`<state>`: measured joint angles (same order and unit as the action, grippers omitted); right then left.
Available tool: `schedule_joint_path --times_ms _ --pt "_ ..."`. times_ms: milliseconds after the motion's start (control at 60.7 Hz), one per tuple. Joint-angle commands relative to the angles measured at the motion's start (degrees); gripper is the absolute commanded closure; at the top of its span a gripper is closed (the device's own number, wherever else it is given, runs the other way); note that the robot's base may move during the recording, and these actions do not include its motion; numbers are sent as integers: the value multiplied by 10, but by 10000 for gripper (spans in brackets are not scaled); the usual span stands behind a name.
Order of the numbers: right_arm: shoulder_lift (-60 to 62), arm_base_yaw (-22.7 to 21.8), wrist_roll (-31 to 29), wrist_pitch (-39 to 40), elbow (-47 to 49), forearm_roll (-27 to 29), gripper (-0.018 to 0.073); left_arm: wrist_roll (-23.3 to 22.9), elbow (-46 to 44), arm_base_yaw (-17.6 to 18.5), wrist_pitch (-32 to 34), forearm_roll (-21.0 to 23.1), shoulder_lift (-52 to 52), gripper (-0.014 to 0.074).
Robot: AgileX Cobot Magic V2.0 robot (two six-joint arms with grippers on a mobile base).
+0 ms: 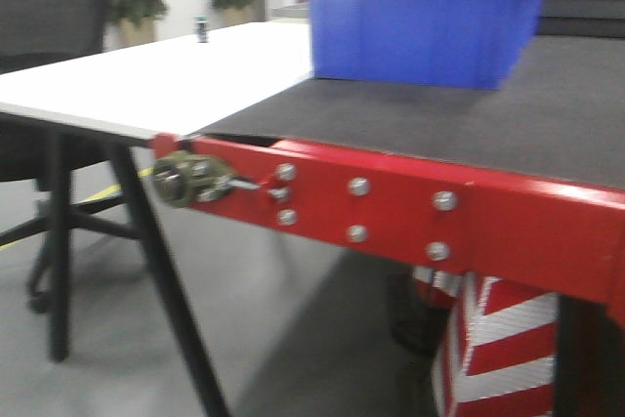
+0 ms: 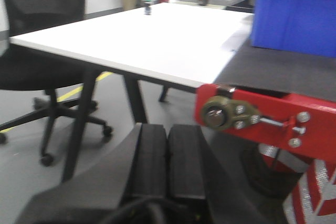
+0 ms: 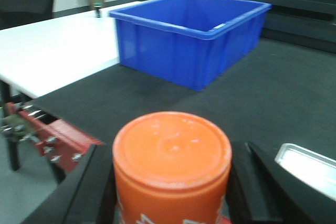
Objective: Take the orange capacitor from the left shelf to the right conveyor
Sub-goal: 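Position the base at the conveyor beside the metal tray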
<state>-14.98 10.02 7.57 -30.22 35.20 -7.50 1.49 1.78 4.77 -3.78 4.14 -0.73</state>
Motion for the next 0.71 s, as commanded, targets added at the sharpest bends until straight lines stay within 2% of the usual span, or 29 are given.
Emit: schedule_joint_path --times_ms 0,692 --pt "-7 -2 0 53 15 -7 472 -1 -2 0 52 1 -6 723" --pt "-7 -2 0 53 15 -7 472 -1 -2 0 52 1 -6 723"
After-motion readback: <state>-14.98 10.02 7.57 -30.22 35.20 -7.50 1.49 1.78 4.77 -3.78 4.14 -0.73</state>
